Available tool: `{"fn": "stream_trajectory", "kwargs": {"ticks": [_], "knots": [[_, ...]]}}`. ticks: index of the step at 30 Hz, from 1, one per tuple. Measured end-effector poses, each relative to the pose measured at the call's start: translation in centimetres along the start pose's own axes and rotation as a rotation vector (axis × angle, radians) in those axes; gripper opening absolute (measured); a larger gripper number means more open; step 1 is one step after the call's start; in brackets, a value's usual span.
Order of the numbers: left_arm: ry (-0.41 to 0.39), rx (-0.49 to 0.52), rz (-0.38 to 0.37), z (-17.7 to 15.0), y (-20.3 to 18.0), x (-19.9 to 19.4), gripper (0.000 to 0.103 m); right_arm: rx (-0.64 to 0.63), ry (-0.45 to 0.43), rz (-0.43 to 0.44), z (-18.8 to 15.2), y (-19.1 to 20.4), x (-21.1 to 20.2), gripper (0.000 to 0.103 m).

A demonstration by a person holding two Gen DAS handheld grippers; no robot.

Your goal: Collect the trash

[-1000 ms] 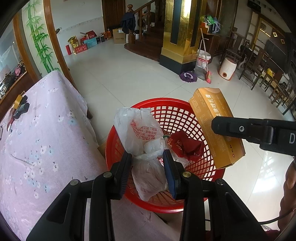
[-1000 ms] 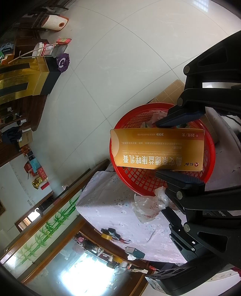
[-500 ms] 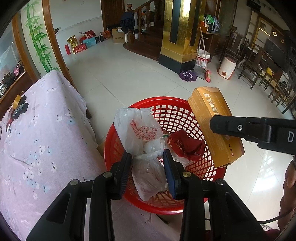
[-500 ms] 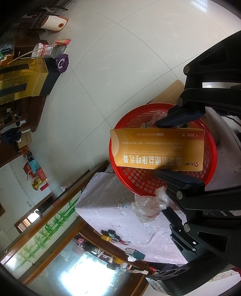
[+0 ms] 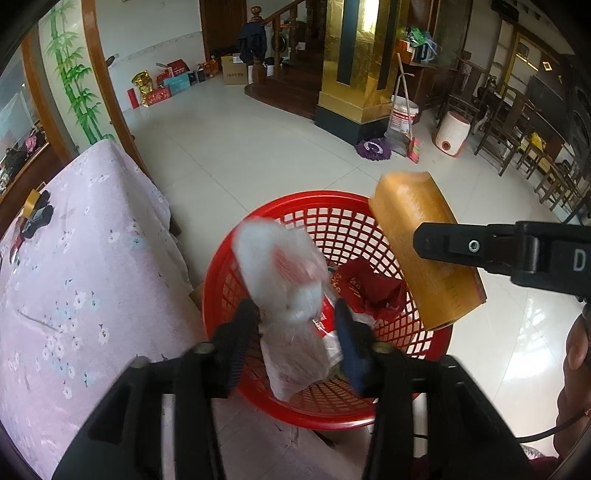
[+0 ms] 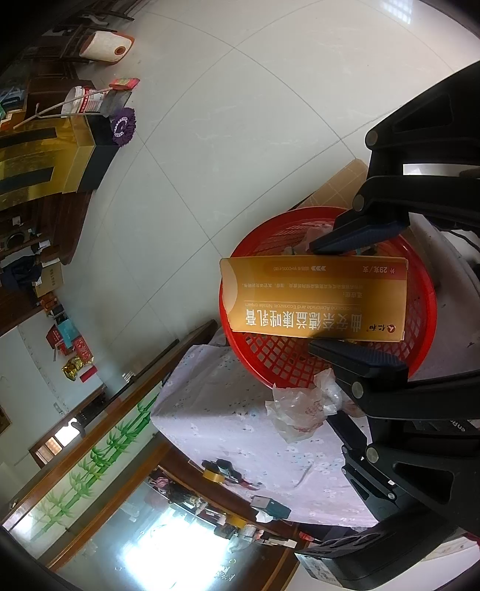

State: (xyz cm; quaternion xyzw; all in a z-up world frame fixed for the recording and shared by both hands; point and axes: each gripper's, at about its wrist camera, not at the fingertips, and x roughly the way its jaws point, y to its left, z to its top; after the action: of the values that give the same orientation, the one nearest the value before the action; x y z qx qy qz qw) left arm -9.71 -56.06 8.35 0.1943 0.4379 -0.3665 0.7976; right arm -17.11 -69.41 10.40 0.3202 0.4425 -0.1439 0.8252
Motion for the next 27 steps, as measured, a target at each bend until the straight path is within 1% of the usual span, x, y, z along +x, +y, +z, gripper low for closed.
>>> {"fn": "stream_trajectory", "kwargs": {"ticks": [1,3,5,10,12,14,16,21,22,27], "knots": [[-0.009,-0.003,0.007,0.0,0.0,-0.1,0.052,0.005,-0.003,-0.003,0.0,-0.1,0.0,0.058],[-0.021,-0.004,-0.001,0.0,0.1,-0.5,0.053,0.009,-0.010,-0.010,0.1,-0.1,-0.2,0.065],[-0.023,-0.006,-0.002,0.0,0.1,-0.6,0.056,0.014,-0.011,-0.012,0.1,-0.2,-0.2,0.066],[-0.026,-0.003,0.003,-0.1,0.0,-0.8,0.060,0.029,-0.018,-0.020,-0.1,-0.5,-0.6,0.066],[-0.026,-0.007,0.005,0.0,0.0,-0.8,0.066,0.034,-0.021,-0.023,-0.2,-0.6,-0.8,0.067],[-0.028,-0.010,0.006,0.0,0.0,-0.9,0.069,0.038,-0.025,-0.031,-0.3,-0.7,-1.0,0.068],[-0.032,-0.011,0.003,-0.1,-0.1,-1.0,0.070,0.040,-0.032,-0.044,-0.5,-0.8,-1.4,0.072],[-0.043,-0.017,0.007,-0.4,-0.2,-1.3,0.082,0.040,-0.049,-0.092,-1.0,-1.3,-2.2,0.076],[-0.050,-0.019,0.015,-0.5,-0.2,-1.5,0.082,0.040,-0.055,-0.103,-1.1,-1.4,-2.4,0.078],[-0.056,-0.043,0.037,-0.9,0.0,-2.1,0.083,0.043,-0.075,-0.146,-1.5,-1.8,-3.4,0.082]]}}
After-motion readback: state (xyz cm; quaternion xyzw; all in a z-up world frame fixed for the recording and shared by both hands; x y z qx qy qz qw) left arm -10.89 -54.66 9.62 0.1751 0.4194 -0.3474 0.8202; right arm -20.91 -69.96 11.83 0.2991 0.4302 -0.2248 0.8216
